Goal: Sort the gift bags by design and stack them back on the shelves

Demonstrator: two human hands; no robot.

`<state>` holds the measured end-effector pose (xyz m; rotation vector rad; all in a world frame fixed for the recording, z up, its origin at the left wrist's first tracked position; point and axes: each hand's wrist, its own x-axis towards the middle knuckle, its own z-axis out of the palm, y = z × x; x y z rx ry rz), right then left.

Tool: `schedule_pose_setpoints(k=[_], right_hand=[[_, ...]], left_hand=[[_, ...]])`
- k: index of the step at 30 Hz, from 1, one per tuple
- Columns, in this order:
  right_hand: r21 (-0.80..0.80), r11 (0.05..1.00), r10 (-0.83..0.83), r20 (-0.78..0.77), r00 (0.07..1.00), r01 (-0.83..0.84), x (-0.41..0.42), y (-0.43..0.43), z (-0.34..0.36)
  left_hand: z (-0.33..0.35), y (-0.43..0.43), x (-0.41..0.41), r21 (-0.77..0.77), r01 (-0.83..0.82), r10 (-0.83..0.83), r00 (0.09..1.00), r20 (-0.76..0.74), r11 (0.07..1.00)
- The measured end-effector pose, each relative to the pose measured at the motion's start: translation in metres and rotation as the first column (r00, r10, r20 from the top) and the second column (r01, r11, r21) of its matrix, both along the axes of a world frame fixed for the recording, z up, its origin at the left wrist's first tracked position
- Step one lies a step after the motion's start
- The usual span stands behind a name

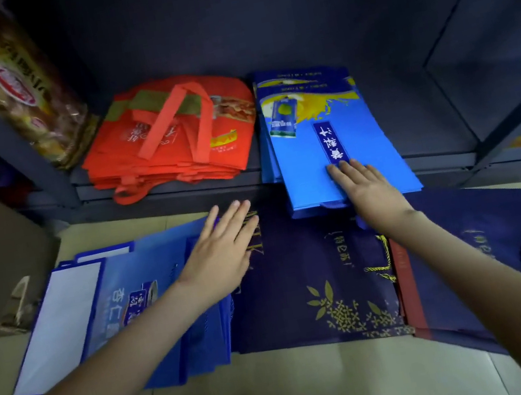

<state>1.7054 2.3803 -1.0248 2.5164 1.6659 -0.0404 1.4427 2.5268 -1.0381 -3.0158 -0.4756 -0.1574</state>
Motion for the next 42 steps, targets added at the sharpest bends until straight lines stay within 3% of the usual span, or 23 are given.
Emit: schedule_pose_setpoints(k=[3,6,10,13,16,21,28,32,37,42], right_hand=[[-0.105,0.994,-0.047,-0.125,0.991,0.034,0.013,0.03,-0.012],[-0.151,0.988,-0.065,-0.144,0.987,0.043,0.029,0.055,-0.015],[-0.032,0.997,-0.078,-0.058,0.995,0.077,0.013,0.07,-0.008],[0.125,0.962,0.243,0.024,0.97,-0.244,-0.046,0.069,-0.016],[0.16,0.821,0.554,0.005,0.833,-0.547,-0.124,0.058,-0.041],[0.073,0.619,0.783,0.016,0.622,-0.782,-0.202,0.051,-0.077],[0.096,0.57,0.813,0.082,0.577,-0.816,-0.199,0.071,-0.082],[0.23,0.567,0.818,-0.04,0.574,-0.791,-0.192,0.079,-0.07],[0.417,0.636,0.769,-0.278,0.575,-0.649,-0.166,0.076,-0.04],[0.426,0.751,0.658,-0.415,0.628,-0.505,-0.134,0.051,-0.012]], left_hand=[[-0.017,0.006,-0.023,-0.039,-0.025,0.022,0.997,-0.077,0.999],[-0.021,0.004,-0.052,-0.216,-0.129,0.107,0.988,-0.11,0.968],[-0.038,-0.009,-0.112,-0.422,-0.101,0.086,0.995,-0.054,0.901],[-0.058,-0.019,-0.164,-0.323,-0.036,0.001,0.994,-0.109,0.946],[-0.078,-0.025,-0.194,-0.204,0.003,-0.042,0.981,-0.188,0.979],[-0.103,-0.013,-0.187,-0.112,-0.148,0.142,0.988,-0.065,0.983],[-0.093,-0.004,-0.167,-0.232,-0.171,0.144,0.981,-0.128,0.958],[-0.08,0.001,-0.174,-0.277,-0.166,0.194,0.978,0.076,0.946],[-0.051,0.013,-0.185,-0.296,-0.314,0.396,0.874,0.281,0.902],[-0.026,0.03,-0.16,-0.066,-0.083,0.102,0.918,0.384,0.994]])
